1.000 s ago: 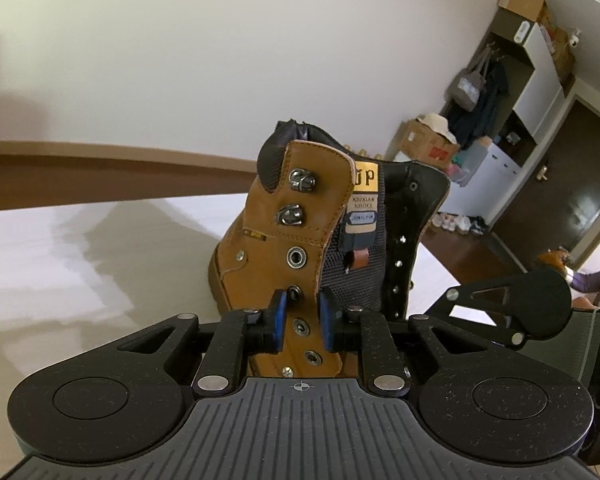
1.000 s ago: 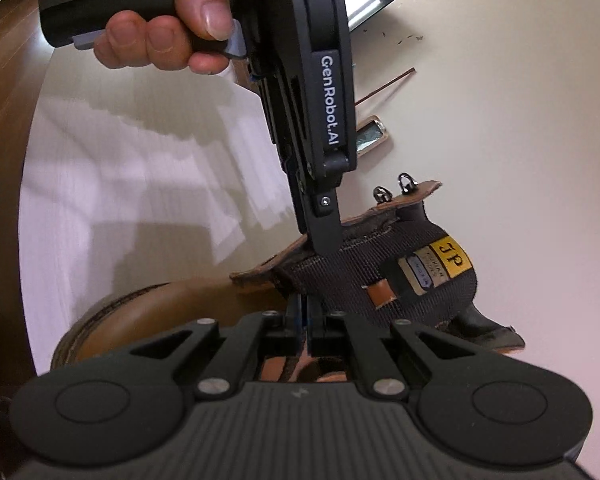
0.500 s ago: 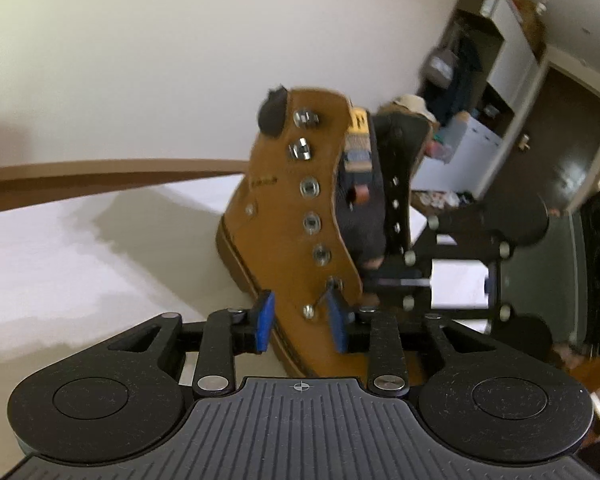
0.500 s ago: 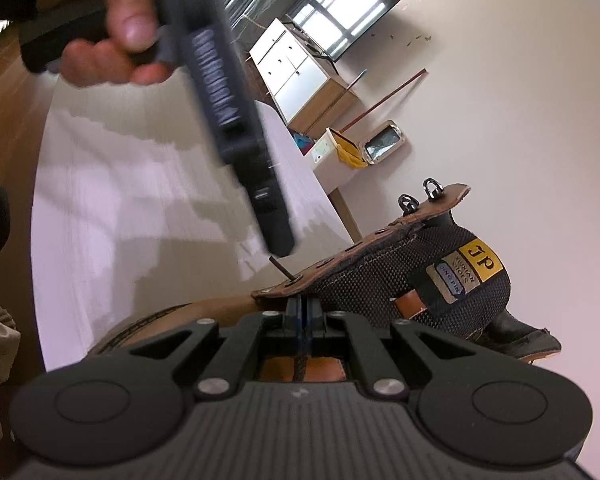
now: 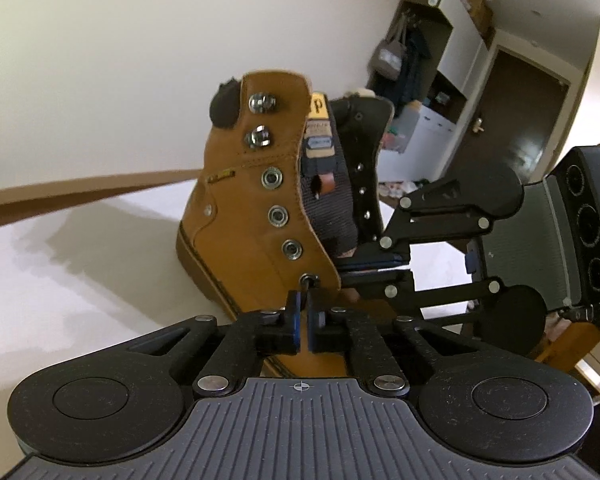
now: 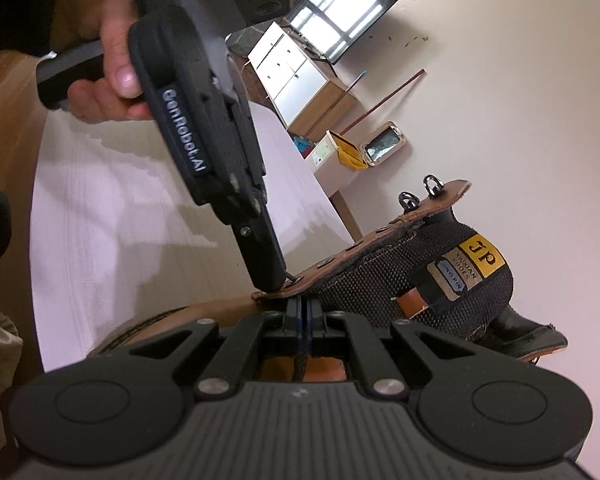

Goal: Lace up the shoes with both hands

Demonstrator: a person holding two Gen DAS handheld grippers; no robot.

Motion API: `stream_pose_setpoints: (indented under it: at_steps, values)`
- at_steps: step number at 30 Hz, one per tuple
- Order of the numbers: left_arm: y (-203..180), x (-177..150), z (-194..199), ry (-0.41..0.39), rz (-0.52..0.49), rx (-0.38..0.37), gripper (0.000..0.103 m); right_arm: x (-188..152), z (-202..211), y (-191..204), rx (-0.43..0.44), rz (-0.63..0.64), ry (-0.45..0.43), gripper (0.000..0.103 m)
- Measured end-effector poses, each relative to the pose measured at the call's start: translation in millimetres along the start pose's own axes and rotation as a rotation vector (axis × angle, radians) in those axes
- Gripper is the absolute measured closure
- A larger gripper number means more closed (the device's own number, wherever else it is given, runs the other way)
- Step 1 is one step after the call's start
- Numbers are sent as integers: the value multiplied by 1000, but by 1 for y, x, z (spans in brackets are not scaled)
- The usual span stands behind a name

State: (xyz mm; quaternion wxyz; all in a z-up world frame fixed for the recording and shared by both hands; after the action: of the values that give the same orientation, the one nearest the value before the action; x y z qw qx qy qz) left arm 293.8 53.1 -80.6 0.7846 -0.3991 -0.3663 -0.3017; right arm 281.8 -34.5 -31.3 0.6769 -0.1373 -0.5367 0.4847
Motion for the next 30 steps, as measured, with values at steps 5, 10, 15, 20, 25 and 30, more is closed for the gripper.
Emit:
stream_pose_setpoints:
  at_steps: [5, 10, 15, 20, 25, 30]
  values:
    - [0, 0, 44, -40, -14, 113, 101, -13, 24, -24, -27, -101, -37, 95]
    - [13, -8, 109, -44, -18, 310, 101, -52, 54, -67, -90, -288, 31, 83]
    - [24, -34, 162, -5, 24, 480, 101, -107, 63, -96, -101, -428, 161, 83]
    - [29, -65, 181, 58, 61, 585, 101, -132, 66, -111, 30, -581, 166, 83]
    - [31, -81, 192, 85, 97, 642, 101, -139, 56, -109, 127, -627, 144, 83]
    - [33, -95, 196, 114, 122, 684, 101, -152, 54, -108, 114, -564, 163, 83]
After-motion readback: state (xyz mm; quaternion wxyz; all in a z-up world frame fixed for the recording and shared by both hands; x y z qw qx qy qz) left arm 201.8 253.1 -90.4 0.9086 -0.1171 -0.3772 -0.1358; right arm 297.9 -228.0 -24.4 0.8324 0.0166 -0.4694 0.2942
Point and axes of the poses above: each gripper's, at about its wrist camera, not at the fingertips, and z roughly against the way its jaws point, y to its left, x to its top, the point moved 8 cm from there along -z, roughly the way its jaws point, and after that the axes turned 13 degrees about -x, right-handed, at the moved point
